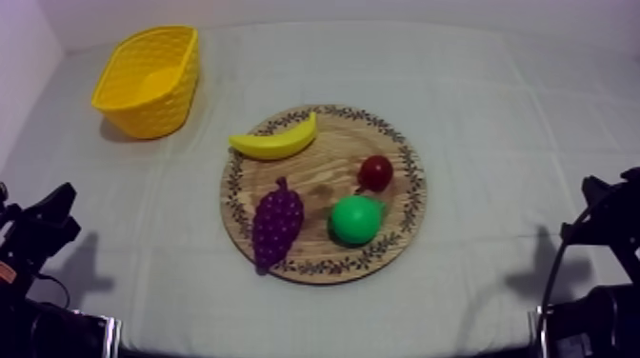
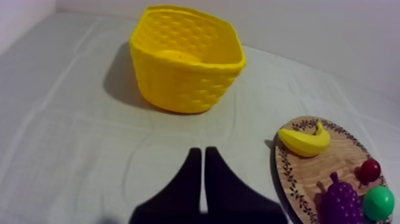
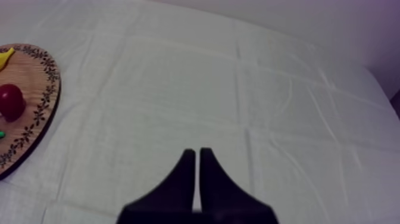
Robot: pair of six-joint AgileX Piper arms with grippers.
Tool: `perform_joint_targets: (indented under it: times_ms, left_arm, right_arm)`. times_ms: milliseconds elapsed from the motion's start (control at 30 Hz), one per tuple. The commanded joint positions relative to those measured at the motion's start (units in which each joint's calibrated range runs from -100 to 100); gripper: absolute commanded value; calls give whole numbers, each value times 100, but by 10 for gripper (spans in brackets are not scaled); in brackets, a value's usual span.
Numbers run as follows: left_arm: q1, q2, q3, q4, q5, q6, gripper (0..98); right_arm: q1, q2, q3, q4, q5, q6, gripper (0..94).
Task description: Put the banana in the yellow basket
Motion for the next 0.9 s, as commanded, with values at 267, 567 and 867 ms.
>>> perform_joint_targets:
  times_ms: [267, 567, 867]
  left_arm:
    - [3, 0, 3, 1, 0, 72, 1]
    - [3, 0, 3, 1, 0, 285, 1]
    - [12, 129, -48, 24, -81, 138, 1]
  right_arm:
    - [3, -5, 5, 1, 1, 0, 4]
    - [3, -5, 5, 1, 1, 0, 4]
    - [3, -5, 5, 1, 1, 0, 4]
